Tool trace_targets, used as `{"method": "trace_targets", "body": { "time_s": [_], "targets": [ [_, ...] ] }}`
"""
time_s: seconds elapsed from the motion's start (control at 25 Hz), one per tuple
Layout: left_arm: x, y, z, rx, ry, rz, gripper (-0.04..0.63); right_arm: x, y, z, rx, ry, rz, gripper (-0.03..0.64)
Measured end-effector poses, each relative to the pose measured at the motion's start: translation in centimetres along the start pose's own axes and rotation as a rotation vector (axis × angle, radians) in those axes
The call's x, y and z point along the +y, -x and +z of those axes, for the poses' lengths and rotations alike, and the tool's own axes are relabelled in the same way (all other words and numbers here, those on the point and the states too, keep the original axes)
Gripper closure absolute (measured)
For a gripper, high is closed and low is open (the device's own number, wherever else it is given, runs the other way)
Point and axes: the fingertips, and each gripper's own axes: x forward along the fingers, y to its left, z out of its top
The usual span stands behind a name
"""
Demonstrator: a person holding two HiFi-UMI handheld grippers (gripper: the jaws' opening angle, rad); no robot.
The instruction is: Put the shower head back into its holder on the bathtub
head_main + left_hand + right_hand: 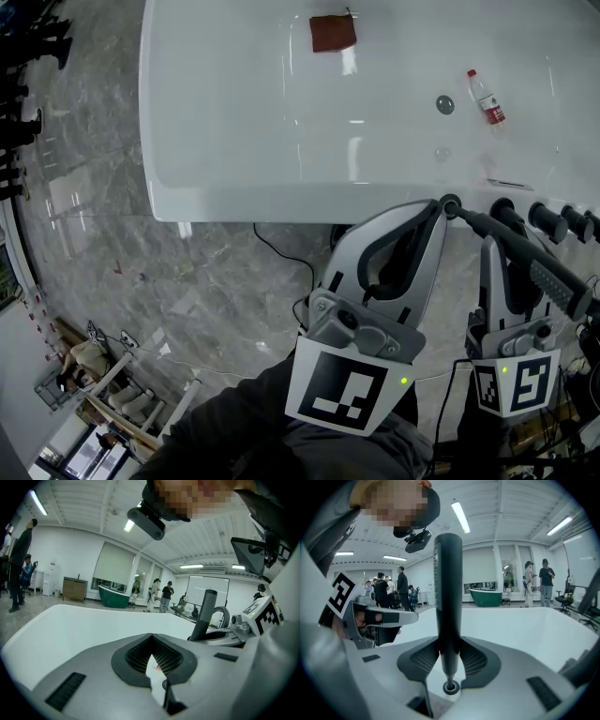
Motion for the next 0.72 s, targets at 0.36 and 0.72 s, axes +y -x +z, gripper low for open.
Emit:
{"method": "trace_targets", "body": {
  "time_s": [0.36,0.72],
  "targets": [
    [0.7,0.0,-1.1,0.013,0.008,0.009,0.592,-0.2,-0.6,-1.4,0.017,-0.005,-0.007,0.477],
    [1.3,-0.1,-1.7,0.025,0.015,0.018,0.592,-0.4,-1.1,-2.5,0.033,-0.012,-0.012,0.477]
  ]
}}
